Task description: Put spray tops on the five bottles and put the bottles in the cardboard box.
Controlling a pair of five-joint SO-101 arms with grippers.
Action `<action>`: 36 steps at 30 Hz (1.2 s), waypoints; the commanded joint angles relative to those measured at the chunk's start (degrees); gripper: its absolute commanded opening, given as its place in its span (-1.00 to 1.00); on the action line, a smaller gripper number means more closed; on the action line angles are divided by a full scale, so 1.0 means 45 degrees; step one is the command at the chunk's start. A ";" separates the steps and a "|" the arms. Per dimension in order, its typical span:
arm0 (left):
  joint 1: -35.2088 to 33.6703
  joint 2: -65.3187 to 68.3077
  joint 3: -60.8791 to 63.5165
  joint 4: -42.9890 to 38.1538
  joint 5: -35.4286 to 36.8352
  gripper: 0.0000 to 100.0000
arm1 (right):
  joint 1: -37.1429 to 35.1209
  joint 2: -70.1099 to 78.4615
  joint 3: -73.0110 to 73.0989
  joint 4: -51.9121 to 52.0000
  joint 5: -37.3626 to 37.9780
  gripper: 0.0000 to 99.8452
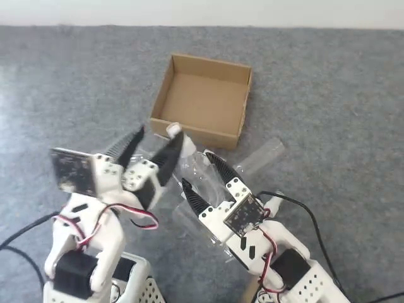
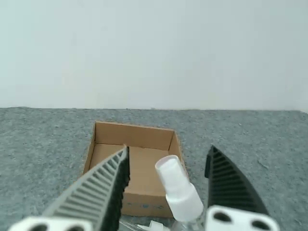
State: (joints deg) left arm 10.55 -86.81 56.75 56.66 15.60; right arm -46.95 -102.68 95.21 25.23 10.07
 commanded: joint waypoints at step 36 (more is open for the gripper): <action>-0.1524 -0.0020 0.3292 -0.3673 0.0215 -0.52 | -0.0459 -0.0283 0.0274 -0.0694 0.0176 -0.71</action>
State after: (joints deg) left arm 1.41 -86.29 71.16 41.63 18.77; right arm -48.62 -102.68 95.21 21.80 10.07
